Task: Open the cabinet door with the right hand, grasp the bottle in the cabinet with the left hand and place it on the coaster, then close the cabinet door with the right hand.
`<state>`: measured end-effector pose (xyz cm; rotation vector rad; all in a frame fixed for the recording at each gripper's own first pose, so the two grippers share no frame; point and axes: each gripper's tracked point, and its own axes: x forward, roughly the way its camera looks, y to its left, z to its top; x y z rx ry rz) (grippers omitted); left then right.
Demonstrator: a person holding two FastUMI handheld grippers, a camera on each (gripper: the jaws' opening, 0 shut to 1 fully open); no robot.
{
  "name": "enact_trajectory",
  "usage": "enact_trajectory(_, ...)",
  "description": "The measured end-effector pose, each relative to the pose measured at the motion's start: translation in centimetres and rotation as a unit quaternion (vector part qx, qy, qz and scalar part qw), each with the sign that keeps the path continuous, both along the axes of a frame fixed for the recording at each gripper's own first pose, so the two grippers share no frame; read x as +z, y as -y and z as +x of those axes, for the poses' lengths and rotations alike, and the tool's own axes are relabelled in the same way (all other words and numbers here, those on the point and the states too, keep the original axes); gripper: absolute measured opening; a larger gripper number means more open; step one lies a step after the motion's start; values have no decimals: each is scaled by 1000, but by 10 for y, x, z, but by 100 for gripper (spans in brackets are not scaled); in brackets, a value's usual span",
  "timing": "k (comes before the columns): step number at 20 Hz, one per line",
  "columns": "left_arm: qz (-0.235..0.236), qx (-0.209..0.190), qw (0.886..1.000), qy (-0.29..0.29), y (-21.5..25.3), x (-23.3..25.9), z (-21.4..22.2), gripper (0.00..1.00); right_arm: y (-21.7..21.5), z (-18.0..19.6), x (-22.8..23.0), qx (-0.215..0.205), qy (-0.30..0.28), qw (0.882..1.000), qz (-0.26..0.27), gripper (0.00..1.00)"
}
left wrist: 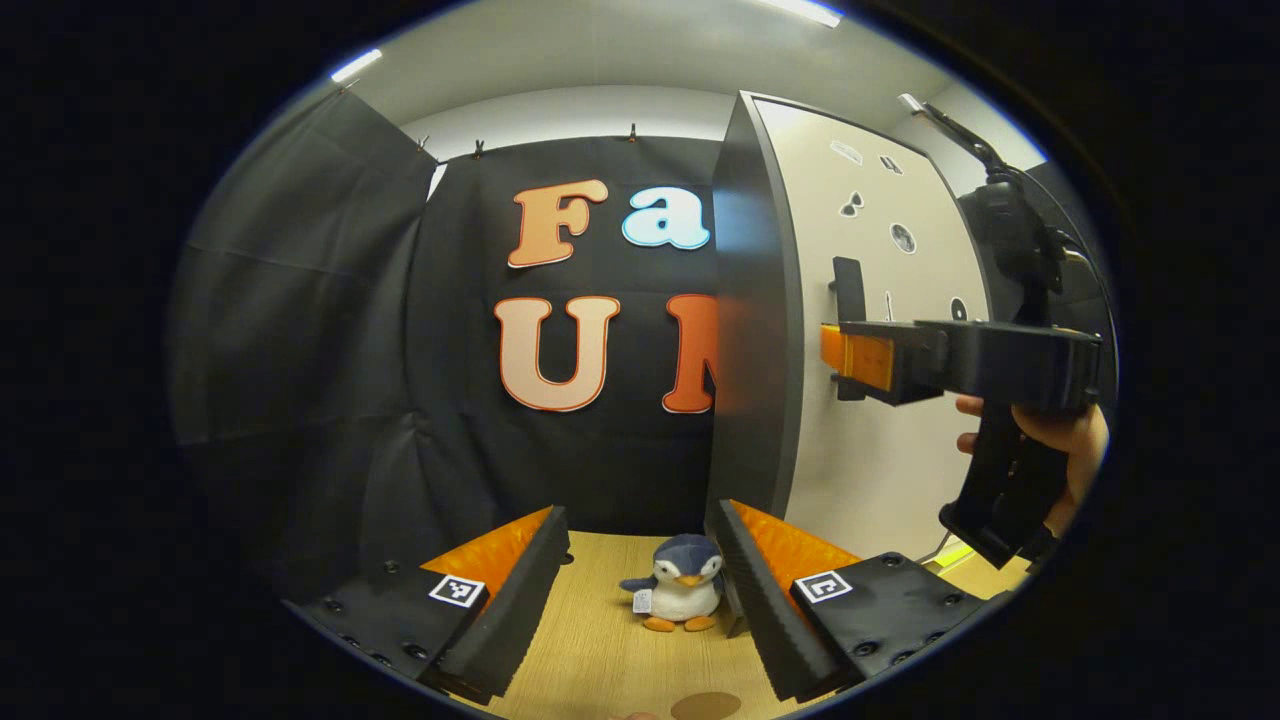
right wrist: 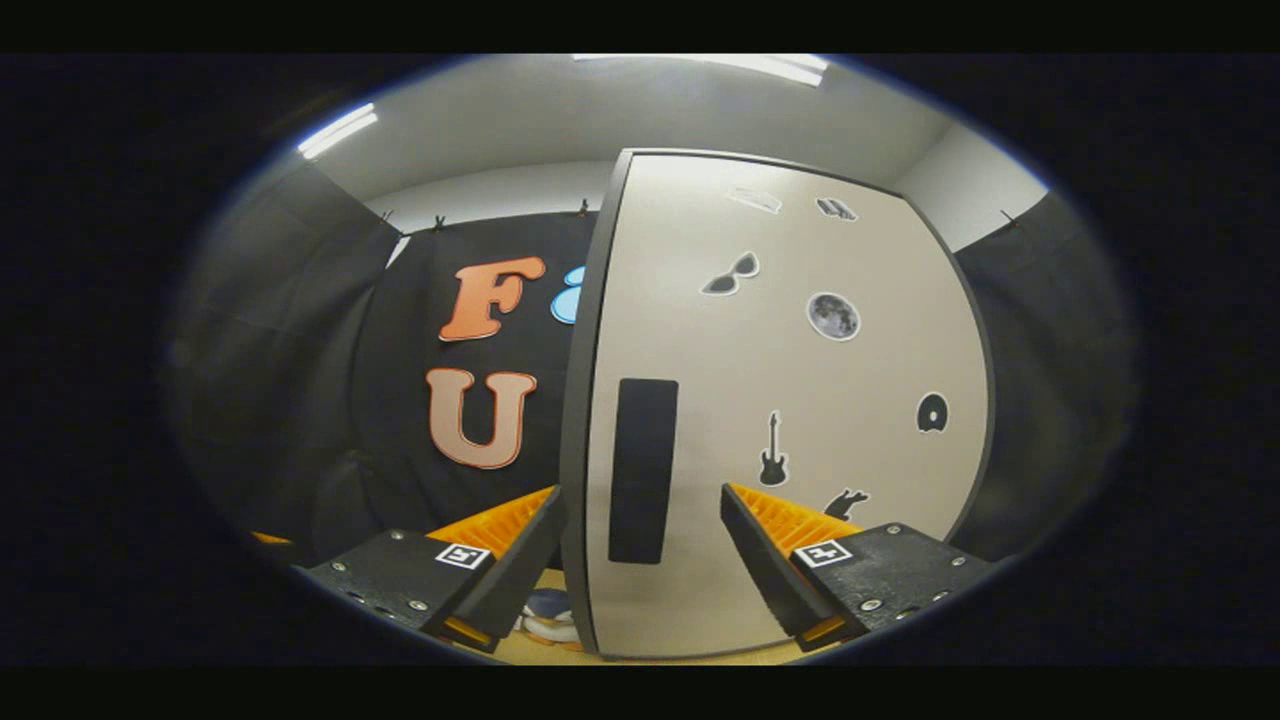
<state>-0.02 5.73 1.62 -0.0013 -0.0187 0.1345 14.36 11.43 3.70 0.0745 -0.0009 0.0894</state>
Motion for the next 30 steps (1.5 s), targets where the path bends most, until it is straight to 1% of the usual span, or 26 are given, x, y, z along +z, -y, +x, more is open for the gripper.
enact_trajectory(4,2,6,1000,-2,-17,-5,3,97,-2,20,-8,-9,-17,1000,20,89)
enact_trajectory(6,1,8,1000,-3,-25,-5,7,97,0,26,-12,-15,-27,999,29,81)
enact_trajectory(7,1,7,1000,-3,-27,-5,8,97,0,26,-13,-18,-28,999,33,74)
enact_trajectory(9,4,4,1000,-4,-29,-4,13,97,-2,25,-12,-20,-28,999,39,67)
enact_trajectory(10,6,0,1000,-3,-29,-2,12,97,-4,25,-13,-23,-31,998,45,53)
enact_trajectory(11,8,-5,1000,-2,-27,-5,13,97,-2,26,-13,-32,-32,998,48,42)
enact_trajectory(12,10,-11,1000,-1,-26,-5,11,97,-2,26,-13,-36,-33,998,47,38)
enact_trajectory(14,10,-23,1000,-1,-26,-6,12,96,-1,25,-13,-46,-33,997,51,34)
enact_trajectory(16,4,-30,1000,-4,-27,-8,12,97,0,23,-13,-57,-34,996,58,26)
enact_trajectory(17,0,-29,1000,-5,-30,-8,11,97,1,23,-12,-62,-33,996,55,25)
enact_trajectory(18,-4,-26,1000,-3,-35,-7,11,96,1,20,-12,-65,-32,996,52,21)
enact_trajectory(19,-10,-21,1000,-1,-38,-5,9,97,2,18,-11,-65,-29,996,52,21)
enact_trajectory(22,-15,-7,1000,-3,-44,-7,2,97,2,2,-4,-48,-23,997,58,14)
enact_trajectory(23,-14,-3,1000,-5,-44,-7,0,97,3,-5,0,-45,-19,997,63,17)
enact_trajectory(24,-14,1,1000,-5,-45,-7,-4,97,5,-10,1,-44,-15,997,59,15)
enact_trajectory(26,-19,8,1000,-4,-39,-6,-15,97,9,-20,0,-40,-12,998,46,15)
enact_trajectory(27,-23,9,1000,-4,-33,-5,-21,97,11,-29,1,-33,-14,998,45,13)
enact_trajectory(28,-29,10,1000,-2,-29,-5,-24,95,13,-39,1,-21,-18,998,48,14)
enact_trajectory(30,-41,11,999,0,-15,-4,-33,95,28,-71,4,-3,-22,998,57,14)
